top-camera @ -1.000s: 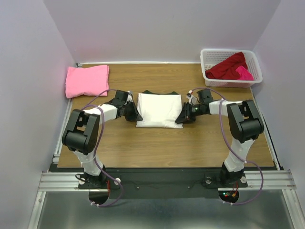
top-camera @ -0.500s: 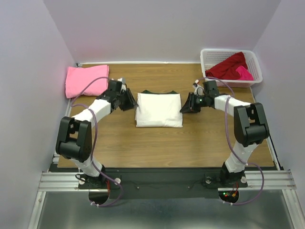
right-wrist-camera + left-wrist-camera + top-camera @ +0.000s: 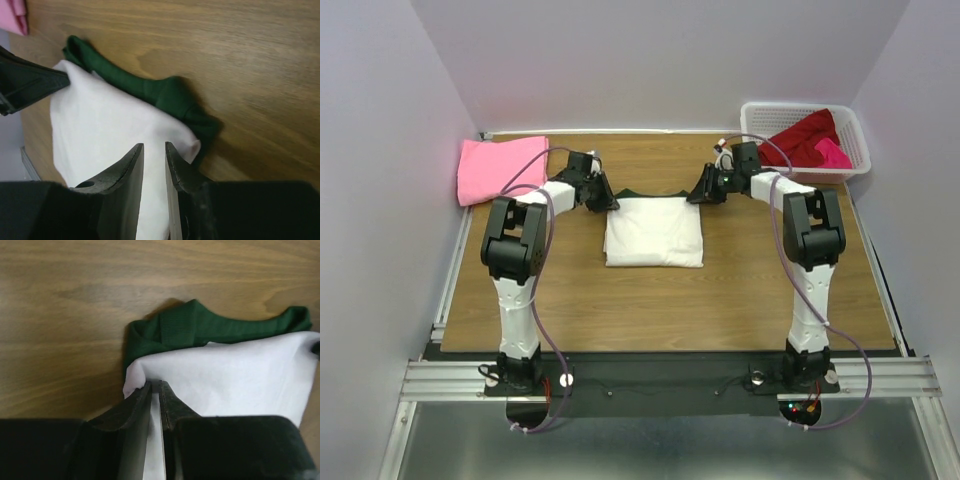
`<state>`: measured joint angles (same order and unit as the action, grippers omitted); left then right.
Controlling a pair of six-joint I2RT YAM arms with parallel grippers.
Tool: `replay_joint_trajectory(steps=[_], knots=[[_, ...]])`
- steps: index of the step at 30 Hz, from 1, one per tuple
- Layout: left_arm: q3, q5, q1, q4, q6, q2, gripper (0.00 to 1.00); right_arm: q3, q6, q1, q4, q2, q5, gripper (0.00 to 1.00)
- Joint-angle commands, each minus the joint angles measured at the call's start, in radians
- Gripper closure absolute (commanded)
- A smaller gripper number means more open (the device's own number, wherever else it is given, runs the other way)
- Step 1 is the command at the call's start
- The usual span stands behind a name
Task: Fold and stack the t-shirts
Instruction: Neatly place the folded tshirt to the corner
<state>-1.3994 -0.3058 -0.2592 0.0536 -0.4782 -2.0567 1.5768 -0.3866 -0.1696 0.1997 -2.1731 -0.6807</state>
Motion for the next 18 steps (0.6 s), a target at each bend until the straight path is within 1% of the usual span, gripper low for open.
replay_joint_trajectory(steps=[1, 6, 8, 9, 11, 12, 13, 14, 15, 16, 17, 18], knots=[[-0.058, 0.01, 0.026, 0.012, 0.027, -0.02, 0.75, 0.046, 0.008, 0.005, -0.003, -0.06, 0.035, 0.71], [-0.046, 0.004, 0.067, 0.005, 0.033, -0.04, 0.73, 0.015, 0.021, 0.015, 0.001, -0.067, 0.099, 0.71], [-0.038, -0.01, 0.075, 0.006, 0.033, -0.01, 0.67, 0.002, 0.037, 0.015, 0.003, -0.024, 0.11, 0.71], [-0.027, -0.013, 0.081, 0.008, 0.033, 0.012, 0.61, -0.001, 0.046, 0.013, 0.01, -0.001, 0.112, 0.7], [-0.006, -0.006, 0.08, 0.009, 0.033, 0.098, 0.54, 0.003, 0.061, 0.009, 0.049, 0.07, 0.139, 0.68], [0.003, -0.001, 0.08, 0.011, 0.032, 0.131, 0.49, 0.006, 0.072, 0.002, 0.066, 0.091, 0.151, 0.65], [0.011, 0.016, 0.081, 0.014, 0.032, 0.203, 0.36, 0.011, 0.096, -0.016, 0.084, 0.113, 0.162, 0.59], [0.019, 0.026, 0.081, 0.02, 0.033, 0.239, 0.3, 0.017, 0.11, -0.028, 0.105, 0.155, 0.184, 0.55], [0.033, 0.054, 0.081, 0.046, 0.036, 0.271, 0.21, 0.022, 0.136, -0.062, 0.144, 0.174, 0.2, 0.44], [0.042, 0.069, 0.083, 0.061, 0.044, 0.335, 0.17, 0.017, 0.152, -0.082, 0.161, 0.215, 0.234, 0.38], [0.051, 0.086, 0.083, 0.08, 0.047, 0.366, 0.14, 0.014, 0.166, -0.106, 0.177, 0.235, 0.259, 0.34], [0.08, 0.109, 0.083, 0.098, 0.049, 0.398, 0.07, -0.003, 0.193, -0.163, 0.21, 0.258, 0.288, 0.31]])
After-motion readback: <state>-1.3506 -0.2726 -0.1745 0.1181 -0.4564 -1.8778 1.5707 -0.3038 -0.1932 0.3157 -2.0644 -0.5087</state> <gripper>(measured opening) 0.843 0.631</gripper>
